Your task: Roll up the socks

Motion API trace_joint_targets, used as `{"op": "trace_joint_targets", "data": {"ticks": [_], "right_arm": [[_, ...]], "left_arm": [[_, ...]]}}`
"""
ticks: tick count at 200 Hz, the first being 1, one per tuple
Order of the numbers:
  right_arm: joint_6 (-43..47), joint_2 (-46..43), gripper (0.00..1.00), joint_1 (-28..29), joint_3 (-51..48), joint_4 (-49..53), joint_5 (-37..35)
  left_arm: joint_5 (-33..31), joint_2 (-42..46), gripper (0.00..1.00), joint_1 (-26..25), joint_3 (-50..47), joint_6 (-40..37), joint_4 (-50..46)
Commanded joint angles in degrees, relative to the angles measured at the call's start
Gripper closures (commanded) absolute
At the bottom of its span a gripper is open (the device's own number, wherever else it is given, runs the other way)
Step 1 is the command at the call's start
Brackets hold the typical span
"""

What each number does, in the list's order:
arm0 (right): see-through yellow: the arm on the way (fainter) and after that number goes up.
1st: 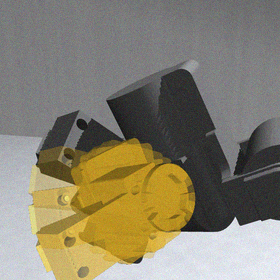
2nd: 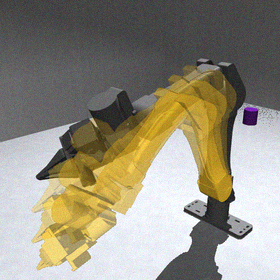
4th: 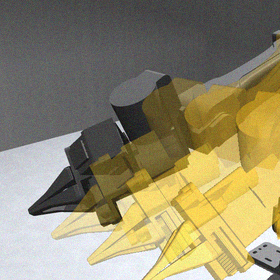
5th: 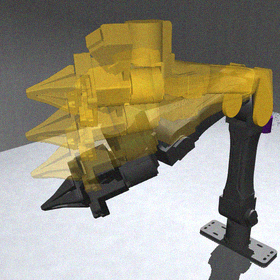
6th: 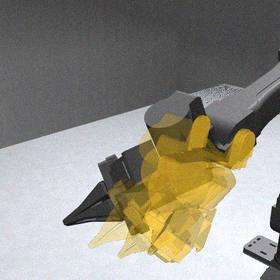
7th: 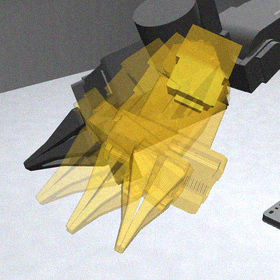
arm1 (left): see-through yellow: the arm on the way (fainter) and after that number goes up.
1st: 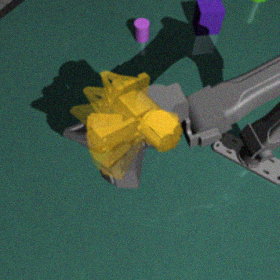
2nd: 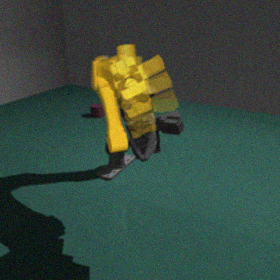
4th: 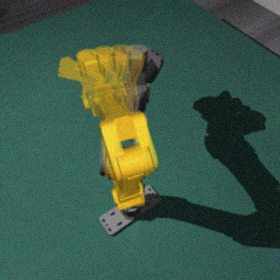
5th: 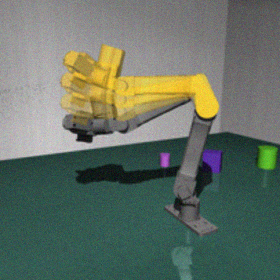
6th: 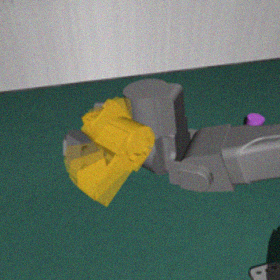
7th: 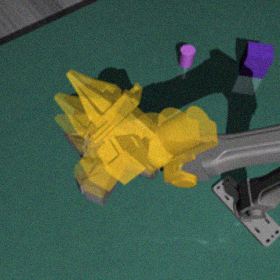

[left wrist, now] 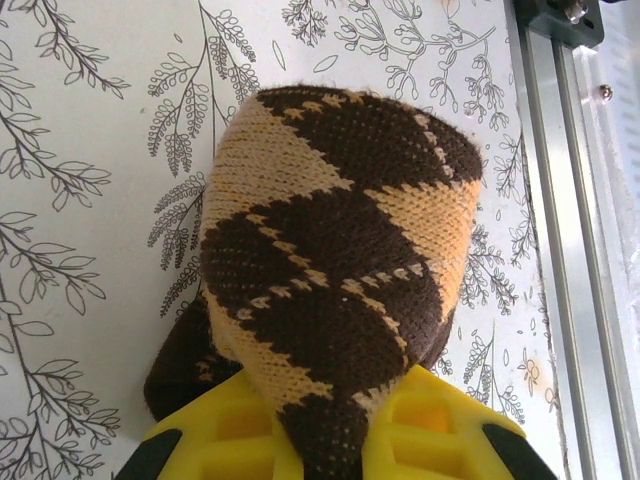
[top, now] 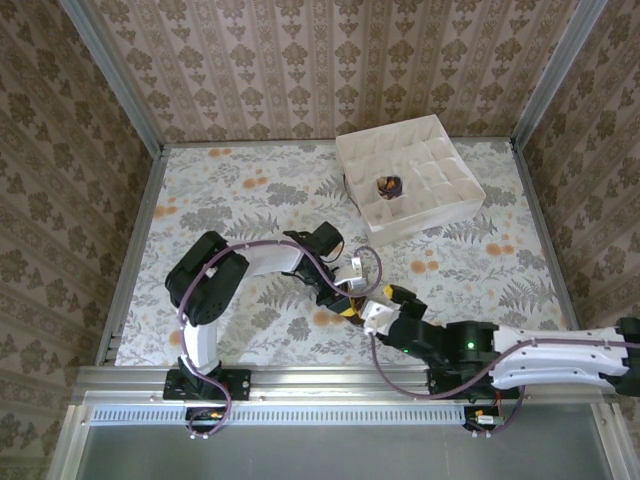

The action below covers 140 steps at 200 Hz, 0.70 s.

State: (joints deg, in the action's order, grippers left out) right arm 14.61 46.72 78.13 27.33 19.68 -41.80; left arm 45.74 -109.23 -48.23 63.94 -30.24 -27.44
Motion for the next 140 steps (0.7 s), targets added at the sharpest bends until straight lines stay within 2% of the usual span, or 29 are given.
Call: {"op": "trace_joint_targets", "data": {"ticks": [1,21,52,106,140], "right_arm": [[1.3,6.5,0.39,0.9,2.7,0.2,2.1],[4.8,10.7,0.39,1.4,3.0,-1.4,1.8],[9.6,15.1,0.33,1.0,2.6,-4.0,1.2],[13.8,25.0,0.25,-0.7,3.6,-7.7,0.9],[15.8,29.1,0.24,-3.0,4.7,-9.6,0.0]], "left_arm": [[-0.6,-2.6,1.0,-0.1,0.0,1.2,-5.3],[-0.2,-2.9,1.0,-0.1,0.2,1.5,-5.7],[0.1,-3.5,1.0,0.1,1.0,1.4,-6.7],[0.5,-5.1,1.0,0.0,3.0,1.0,-9.0],[0.6,-5.2,1.0,0.0,3.2,1.0,-9.4]]}}
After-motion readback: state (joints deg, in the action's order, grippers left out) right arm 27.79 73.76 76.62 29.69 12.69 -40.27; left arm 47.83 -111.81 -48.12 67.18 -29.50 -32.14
